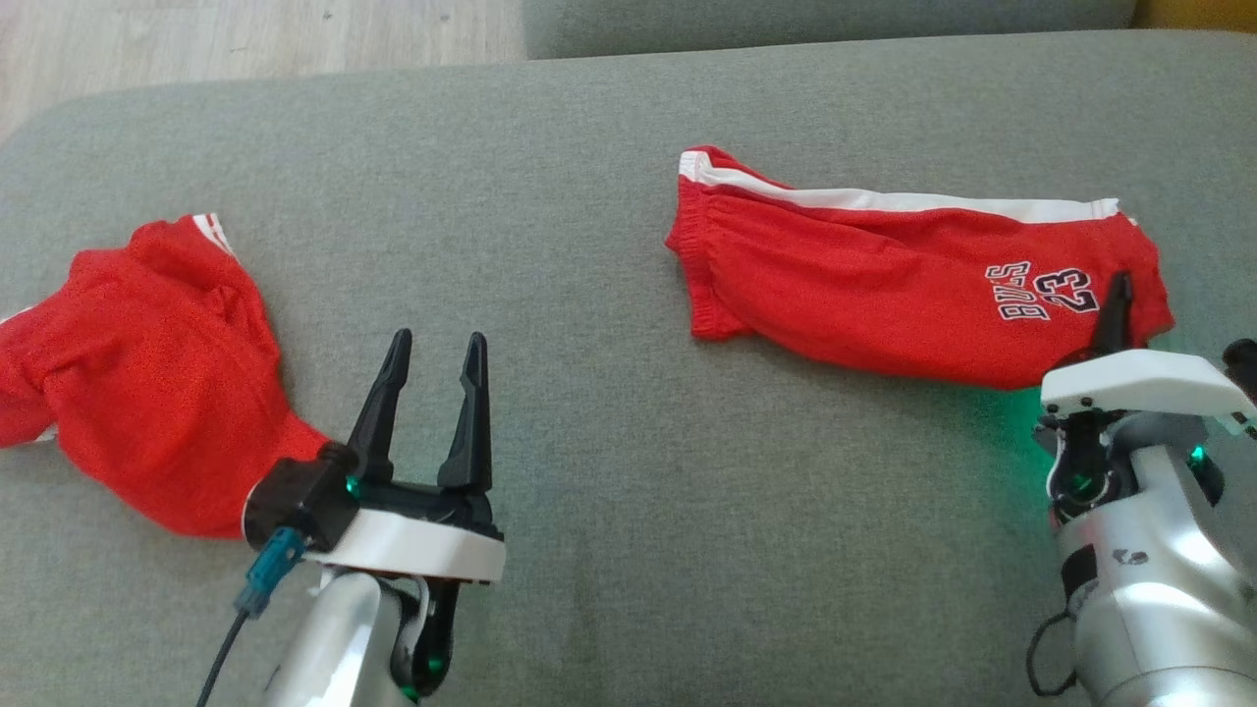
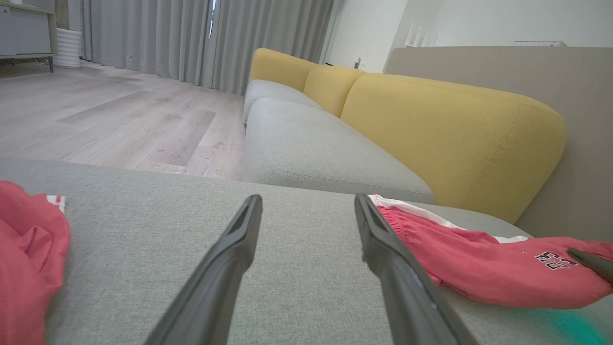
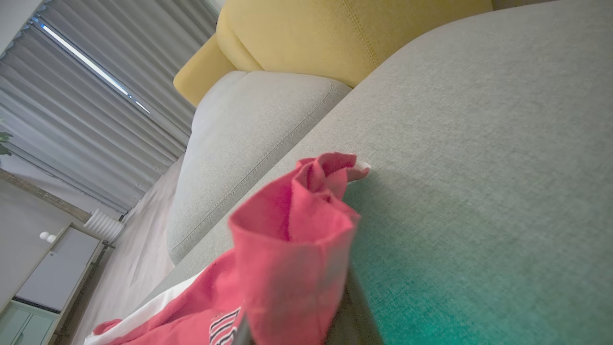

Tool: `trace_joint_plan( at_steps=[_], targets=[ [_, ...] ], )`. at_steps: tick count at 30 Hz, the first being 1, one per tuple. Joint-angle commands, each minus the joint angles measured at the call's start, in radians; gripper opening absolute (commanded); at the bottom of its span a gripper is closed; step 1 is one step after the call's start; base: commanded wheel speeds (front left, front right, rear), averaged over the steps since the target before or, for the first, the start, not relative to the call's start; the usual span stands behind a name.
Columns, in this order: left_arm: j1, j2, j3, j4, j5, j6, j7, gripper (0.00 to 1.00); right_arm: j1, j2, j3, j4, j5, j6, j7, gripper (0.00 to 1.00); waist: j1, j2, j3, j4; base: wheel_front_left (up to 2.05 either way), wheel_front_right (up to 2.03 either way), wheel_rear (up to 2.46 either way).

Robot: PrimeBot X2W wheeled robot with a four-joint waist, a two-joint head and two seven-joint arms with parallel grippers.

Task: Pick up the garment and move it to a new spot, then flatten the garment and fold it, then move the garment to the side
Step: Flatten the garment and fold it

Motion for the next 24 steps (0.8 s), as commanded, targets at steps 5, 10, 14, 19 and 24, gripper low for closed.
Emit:
trace_joint_plan(
  at_steps=[5, 10, 14, 19, 24],
  targets=[
    [-0.008, 0.008, 0.031, -0.027, 0.009, -0.006, -0.008, 1.0, -0.004, 0.01, 0.012, -0.074, -0.005, 0.004, -0.011, 0.0, 0.0001, -0.0001, 0.004, 0.02, 0.0, 0.0, 0.0],
    [-0.006, 0.008, 0.03, -0.023, 0.003, -0.005, -0.008, 1.0, -0.008, 0.01, -0.003, -0.072, -0.032, 0.004, -0.011, 0.0, 0.0001, -0.0001, 0.002, 0.038, 0.0, 0.0, 0.0],
    [-0.004, 0.008, 0.027, -0.021, -0.002, -0.001, -0.008, 1.0, -0.025, 0.01, 0.001, -0.071, -0.049, 0.004, -0.011, 0.0, 0.0001, -0.0001, -0.002, 0.052, 0.0, 0.0, 0.0],
    [-0.005, 0.008, 0.026, -0.02, -0.005, 0.001, -0.008, 1.0, -0.042, 0.01, 0.067, -0.09, -0.034, 0.004, -0.011, 0.0, 0.0001, -0.0001, -0.005, 0.066, 0.0, 0.0, 0.0],
    [-0.004, 0.008, 0.018, -0.019, -0.013, 0.005, -0.008, 1.0, -0.053, 0.01, 0.215, -0.117, 0.021, 0.004, -0.011, 0.0, 0.0001, -0.0001, -0.013, 0.088, 0.0, 0.0, 0.0]
  ],
)
